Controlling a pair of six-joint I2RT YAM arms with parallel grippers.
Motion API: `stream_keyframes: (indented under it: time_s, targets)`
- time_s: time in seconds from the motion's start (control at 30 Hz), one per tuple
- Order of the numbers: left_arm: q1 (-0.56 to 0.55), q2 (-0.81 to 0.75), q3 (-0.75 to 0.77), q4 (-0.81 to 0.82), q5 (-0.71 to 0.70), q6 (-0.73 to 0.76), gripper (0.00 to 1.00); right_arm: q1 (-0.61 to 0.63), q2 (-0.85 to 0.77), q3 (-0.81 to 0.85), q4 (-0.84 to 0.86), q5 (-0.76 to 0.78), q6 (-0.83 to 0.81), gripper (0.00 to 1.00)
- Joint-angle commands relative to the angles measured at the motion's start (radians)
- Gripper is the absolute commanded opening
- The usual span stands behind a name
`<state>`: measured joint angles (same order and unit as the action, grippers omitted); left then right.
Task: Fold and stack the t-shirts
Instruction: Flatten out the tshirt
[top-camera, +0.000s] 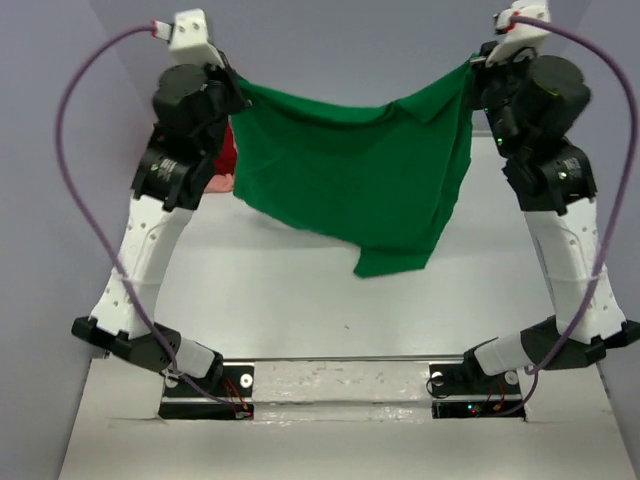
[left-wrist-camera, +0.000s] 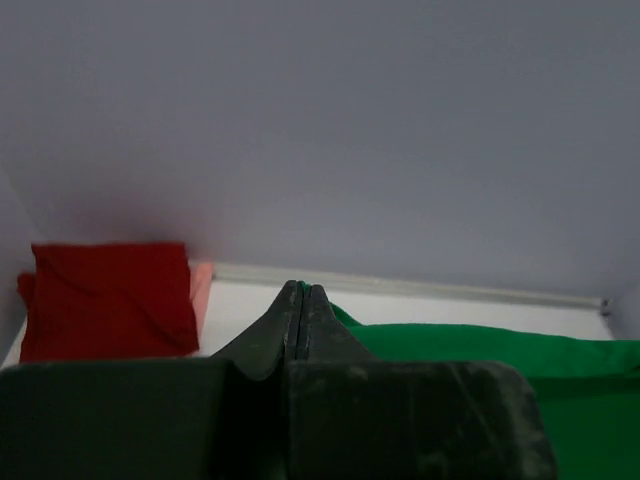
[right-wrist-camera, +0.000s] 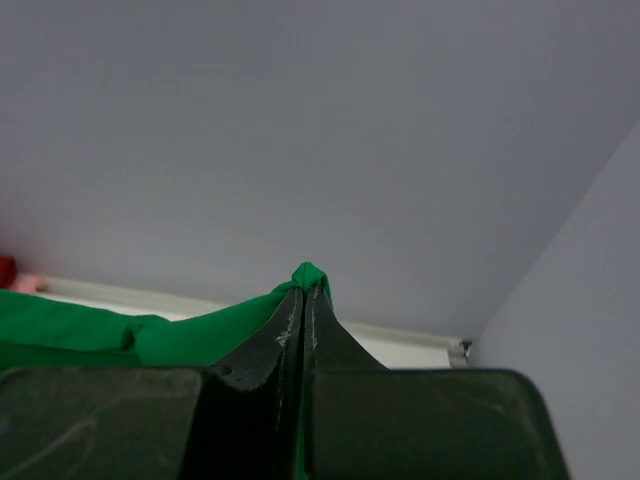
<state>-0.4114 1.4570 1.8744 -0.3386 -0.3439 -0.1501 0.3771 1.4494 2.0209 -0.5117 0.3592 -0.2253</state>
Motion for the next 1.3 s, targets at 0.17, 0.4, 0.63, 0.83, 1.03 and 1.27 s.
stream_keyframes:
  time_s: [0.17,0.4,0.63,0.83,1.03,1.27]
  targets:
    - [0.014,0.165,0.506,-0.068,-0.032,0.181,0.00,-0.015,0.285,0.340,0.068,0.001,-0.105,0.00]
    - [0.166,0.451,0.717,-0.054,0.135,0.124,0.00,-0.136,0.545,0.578,0.053,-0.129,-0.051,0.00]
    - [0.256,0.528,0.730,-0.028,0.204,0.096,0.00,-0.199,0.530,0.587,0.050,-0.198,-0.022,0.00]
    - [0.255,0.419,0.655,-0.028,0.240,0.072,0.00,-0.199,0.392,0.552,0.050,-0.220,-0.005,0.00]
    - [0.247,0.303,0.516,-0.045,0.258,0.055,0.00,-0.199,0.226,0.383,0.019,-0.217,0.029,0.00]
    - [0.183,0.094,0.286,-0.037,0.207,0.055,0.00,-0.061,0.059,0.211,0.007,-0.039,-0.061,0.00]
